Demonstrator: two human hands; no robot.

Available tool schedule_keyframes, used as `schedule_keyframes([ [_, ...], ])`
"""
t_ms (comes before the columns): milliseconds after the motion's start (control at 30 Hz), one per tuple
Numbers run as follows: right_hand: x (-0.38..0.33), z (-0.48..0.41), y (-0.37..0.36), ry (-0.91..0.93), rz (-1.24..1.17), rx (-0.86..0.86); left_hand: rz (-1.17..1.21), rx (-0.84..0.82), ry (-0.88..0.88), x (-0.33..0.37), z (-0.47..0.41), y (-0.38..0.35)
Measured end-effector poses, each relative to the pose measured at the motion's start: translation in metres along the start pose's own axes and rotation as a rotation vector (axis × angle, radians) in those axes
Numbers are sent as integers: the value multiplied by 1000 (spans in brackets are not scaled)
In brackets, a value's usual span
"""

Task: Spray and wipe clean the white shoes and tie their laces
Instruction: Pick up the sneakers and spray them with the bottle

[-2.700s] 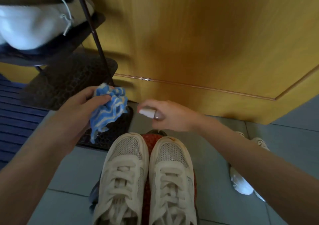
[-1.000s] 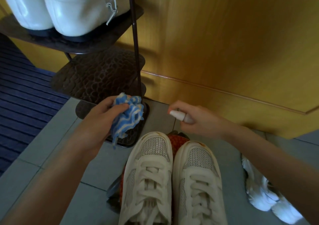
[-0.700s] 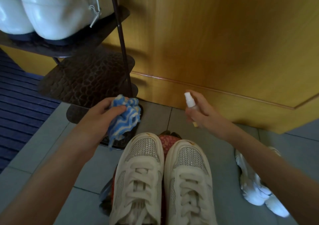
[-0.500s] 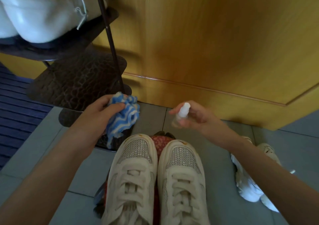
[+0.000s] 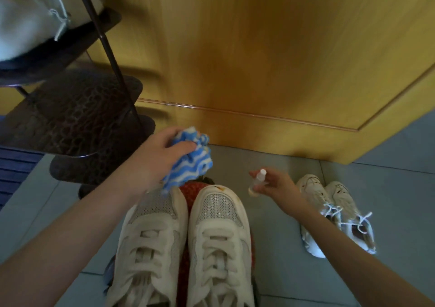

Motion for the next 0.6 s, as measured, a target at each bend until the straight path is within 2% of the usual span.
schedule_keyframes([
  [133,29,5,10,-22,-55,111,-222,-95,-35,15,-35,-36],
  [267,54,2,19,-68,-58,146,-386,-176,-69,20,-60,-68],
  [433,121,5,17,-155,13,199,-463,-263,-78,17,-71,-92],
  [600,173,7,3,-178,88,216,-433,-286,-42,14,-73,-92],
])
Point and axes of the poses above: each hand's wrist, its own z-axis away from the middle knuckle, its own y-axis out of the back of the hand, x = y × z, the point moved 3 cm from there along -z, towards the middle knuckle, and after that the axes turned 13 degrees about -z, right-handed, at the moved point
